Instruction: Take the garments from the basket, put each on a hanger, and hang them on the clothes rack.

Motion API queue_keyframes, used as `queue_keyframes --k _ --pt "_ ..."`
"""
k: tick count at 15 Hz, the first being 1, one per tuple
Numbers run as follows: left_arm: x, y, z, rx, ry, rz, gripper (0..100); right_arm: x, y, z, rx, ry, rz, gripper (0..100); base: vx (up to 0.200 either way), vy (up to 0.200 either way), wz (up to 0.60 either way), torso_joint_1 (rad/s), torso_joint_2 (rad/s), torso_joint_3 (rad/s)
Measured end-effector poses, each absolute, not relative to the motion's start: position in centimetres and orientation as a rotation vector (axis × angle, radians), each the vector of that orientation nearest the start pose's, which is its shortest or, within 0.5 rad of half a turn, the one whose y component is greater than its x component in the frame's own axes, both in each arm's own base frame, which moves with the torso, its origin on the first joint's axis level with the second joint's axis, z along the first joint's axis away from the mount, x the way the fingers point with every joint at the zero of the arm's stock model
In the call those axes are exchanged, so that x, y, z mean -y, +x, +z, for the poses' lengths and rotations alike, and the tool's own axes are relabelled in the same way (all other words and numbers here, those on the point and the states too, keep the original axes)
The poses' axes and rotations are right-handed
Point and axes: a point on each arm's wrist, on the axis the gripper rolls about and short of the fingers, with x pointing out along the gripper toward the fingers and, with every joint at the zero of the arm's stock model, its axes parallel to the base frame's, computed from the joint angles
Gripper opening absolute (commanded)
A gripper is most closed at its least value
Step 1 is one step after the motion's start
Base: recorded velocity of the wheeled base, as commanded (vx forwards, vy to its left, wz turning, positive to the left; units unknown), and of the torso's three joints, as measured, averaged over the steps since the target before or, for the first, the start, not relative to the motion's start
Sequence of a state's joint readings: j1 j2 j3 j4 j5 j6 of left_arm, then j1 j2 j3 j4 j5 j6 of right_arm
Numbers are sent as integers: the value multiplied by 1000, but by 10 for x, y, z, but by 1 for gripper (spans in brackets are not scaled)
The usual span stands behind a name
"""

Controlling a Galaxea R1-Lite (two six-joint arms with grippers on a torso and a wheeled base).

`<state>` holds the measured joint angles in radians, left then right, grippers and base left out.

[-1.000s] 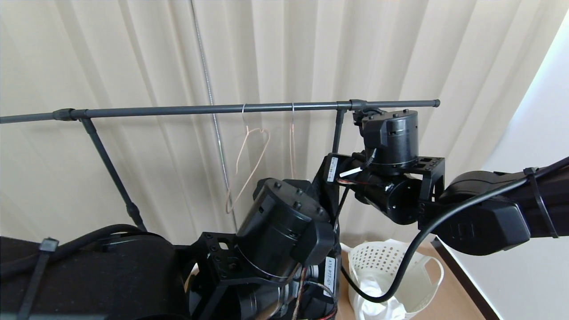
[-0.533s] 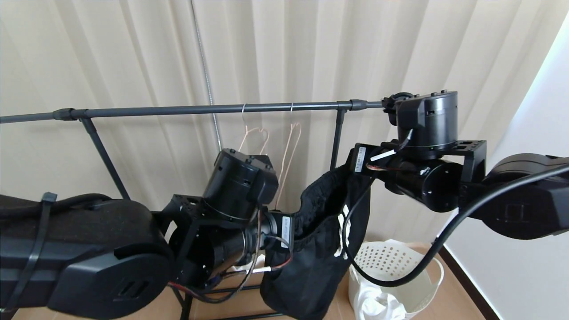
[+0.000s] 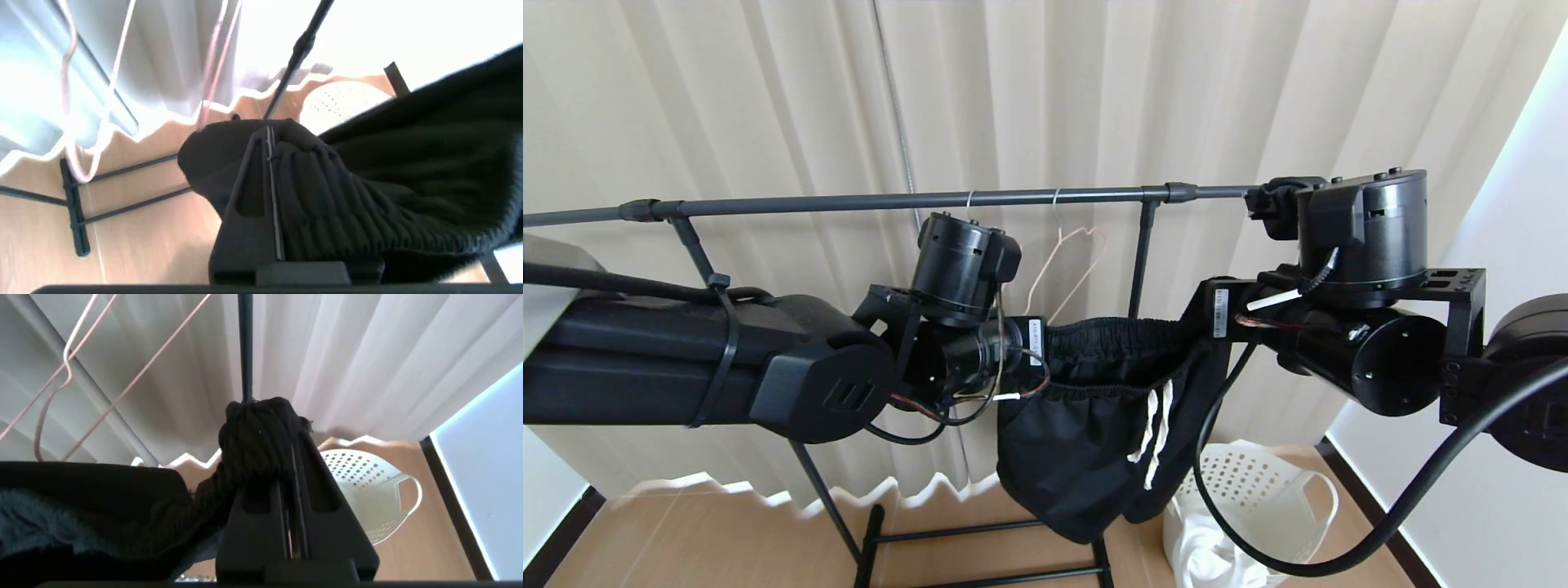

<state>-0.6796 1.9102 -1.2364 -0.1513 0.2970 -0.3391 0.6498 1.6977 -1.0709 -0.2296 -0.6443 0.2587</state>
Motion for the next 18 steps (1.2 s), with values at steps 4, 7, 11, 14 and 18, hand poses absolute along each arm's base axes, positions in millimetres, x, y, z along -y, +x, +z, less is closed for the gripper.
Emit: queue_keyframes --k 4,7,11,14,18 --pt "230 301 186 -501 -93 -281 0 -178 256 215 -324 -13 -32 0 0 0 0 0 0 0" --pt "233 304 197 -465 -114 -289 0 -177 254 211 -337 -26 -33 100 0 0 0 0 0 0" --pt "236 306 212 -413 -136 -278 0 -171 246 197 -380 -162 -16 100 0 0 0 0 0 0" --pt "238 308 226 -365 -154 -258 0 -159 231 181 -434 -313 44 100 0 0 0 0 0 0" --pt "240 310 241 -310 -175 -225 0 -146 203 160 -520 -402 339 100 0 0 0 0 0 0"
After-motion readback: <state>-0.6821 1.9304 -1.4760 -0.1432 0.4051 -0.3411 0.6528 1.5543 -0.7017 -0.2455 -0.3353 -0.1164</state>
